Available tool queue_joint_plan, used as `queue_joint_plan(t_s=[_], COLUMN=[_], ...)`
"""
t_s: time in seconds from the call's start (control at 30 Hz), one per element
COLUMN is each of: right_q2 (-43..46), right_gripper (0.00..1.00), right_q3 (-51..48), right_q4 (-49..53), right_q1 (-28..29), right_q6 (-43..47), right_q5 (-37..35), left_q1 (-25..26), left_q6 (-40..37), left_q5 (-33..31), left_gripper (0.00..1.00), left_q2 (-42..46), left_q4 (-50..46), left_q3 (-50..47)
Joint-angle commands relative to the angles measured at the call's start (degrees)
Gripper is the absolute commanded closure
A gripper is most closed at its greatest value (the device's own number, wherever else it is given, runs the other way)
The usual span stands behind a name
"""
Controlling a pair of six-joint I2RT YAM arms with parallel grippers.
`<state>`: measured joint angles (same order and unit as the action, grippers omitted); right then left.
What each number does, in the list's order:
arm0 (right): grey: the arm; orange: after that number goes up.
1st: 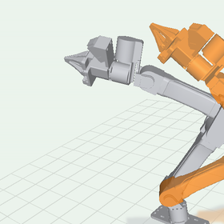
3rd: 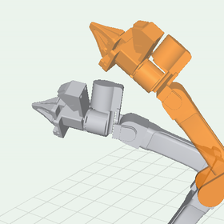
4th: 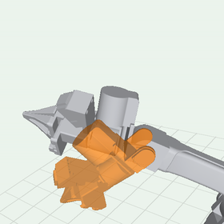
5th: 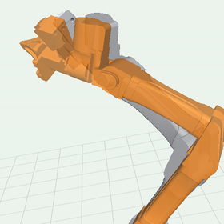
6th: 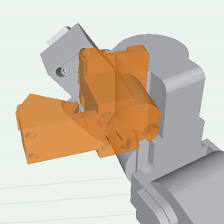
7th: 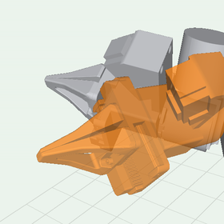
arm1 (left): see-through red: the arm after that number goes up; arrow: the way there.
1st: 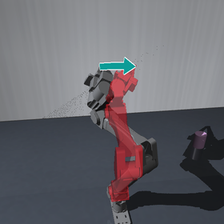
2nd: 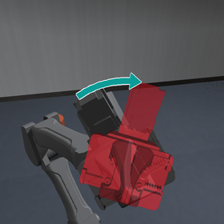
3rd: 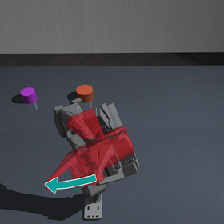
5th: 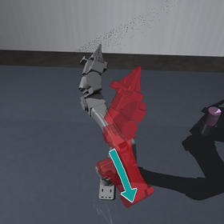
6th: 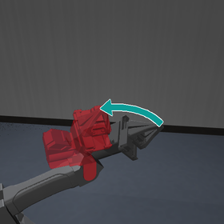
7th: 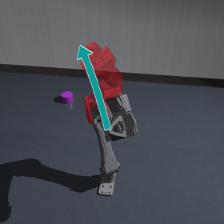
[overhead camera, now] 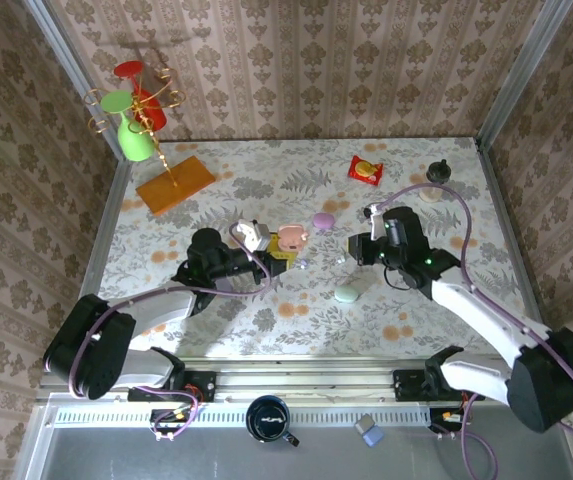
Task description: Insert the wireless bluetooth earbuds into the charging case
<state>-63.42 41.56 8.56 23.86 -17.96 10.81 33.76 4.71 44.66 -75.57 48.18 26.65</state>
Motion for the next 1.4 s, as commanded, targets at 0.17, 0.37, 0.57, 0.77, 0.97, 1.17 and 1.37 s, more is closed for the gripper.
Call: queue_joint_plan(t_s=[0.17,0.37,0.57,0.77,0.97,1.17,1.37], right_q2=[7.2,5.8,1.3,-1.8,-2.9,-2.9,-3.4], right_gripper=[0.81,0.81,0.81,0.81,0.81,0.81,0.81], right_q3=[1.2,4.4,7.0,9.1,8.8,8.4,9.2], right_q4=[-5.5,-3.8,-5.4,-6.3,-5.3,-6.5,-5.8], right_q1=[2.1,8.1,10.9,11.3,11.3,11.3,11.3], right_q6=[9.9,14.3,14.1,14.3,14.9,13.7,13.5], right_q5=[22.4,25.2,22.5,21.4,20.5,19.1,18.3], left_q1=[0.2,0.3,0.3,0.3,0.7,1.0,1.0], left_q6=[0.2,0.3,-0.4,-0.6,-0.2,-0.1,0.6], left_q5=[10.8,11.4,11.7,11.5,11.3,11.3,10.6], left_gripper=[0.75,0.75,0.76,0.76,0.76,0.76,0.76], left_q2=[-0.8,-0.4,0.3,2.0,2.5,2.4,2.2], left_q4=[1.8,2.2,2.1,2.5,3.1,3.6,4.4], left_q3=[2.3,2.2,1.4,0.6,0.2,0.3,0.2])
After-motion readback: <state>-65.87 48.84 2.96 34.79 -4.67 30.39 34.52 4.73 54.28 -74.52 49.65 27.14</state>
